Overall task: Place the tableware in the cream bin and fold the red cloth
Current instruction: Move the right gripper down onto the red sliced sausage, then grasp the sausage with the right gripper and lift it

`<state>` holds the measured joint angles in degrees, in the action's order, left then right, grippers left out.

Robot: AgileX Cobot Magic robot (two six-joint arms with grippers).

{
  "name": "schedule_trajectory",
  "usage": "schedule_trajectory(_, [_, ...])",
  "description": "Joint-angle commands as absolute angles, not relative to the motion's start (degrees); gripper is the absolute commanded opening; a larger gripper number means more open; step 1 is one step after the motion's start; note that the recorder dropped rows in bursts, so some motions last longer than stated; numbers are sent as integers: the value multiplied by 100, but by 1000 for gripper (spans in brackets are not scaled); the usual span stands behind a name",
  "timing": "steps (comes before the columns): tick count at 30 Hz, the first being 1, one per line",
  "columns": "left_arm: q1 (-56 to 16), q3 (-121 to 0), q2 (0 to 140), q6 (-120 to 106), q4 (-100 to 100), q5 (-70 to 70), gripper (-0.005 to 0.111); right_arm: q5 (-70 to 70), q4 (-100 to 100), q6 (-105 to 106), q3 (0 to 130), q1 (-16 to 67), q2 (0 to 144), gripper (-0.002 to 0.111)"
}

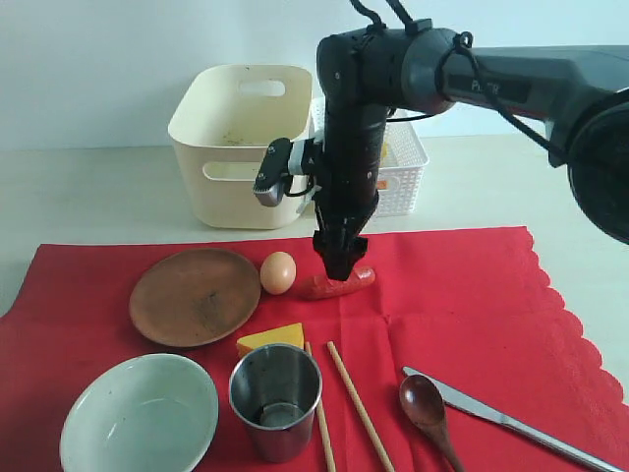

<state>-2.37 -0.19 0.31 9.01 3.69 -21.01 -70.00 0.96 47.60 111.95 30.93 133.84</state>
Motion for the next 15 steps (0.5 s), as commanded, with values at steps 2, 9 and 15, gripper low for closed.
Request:
schedule_trajectory(2, [-228, 0, 0, 900, 374, -2038, 0, -6996, 303, 5274, 11227, 3103, 13615, 73])
schedule_trajectory(9, [-228, 0, 0, 900, 374, -2038, 0, -6996, 317, 5221, 11227, 3103, 13953, 54])
schedule_trajectory(15, [-228, 0, 0, 900, 374, -2038, 0, -6996, 267, 4590, 11227, 3103, 13695, 0])
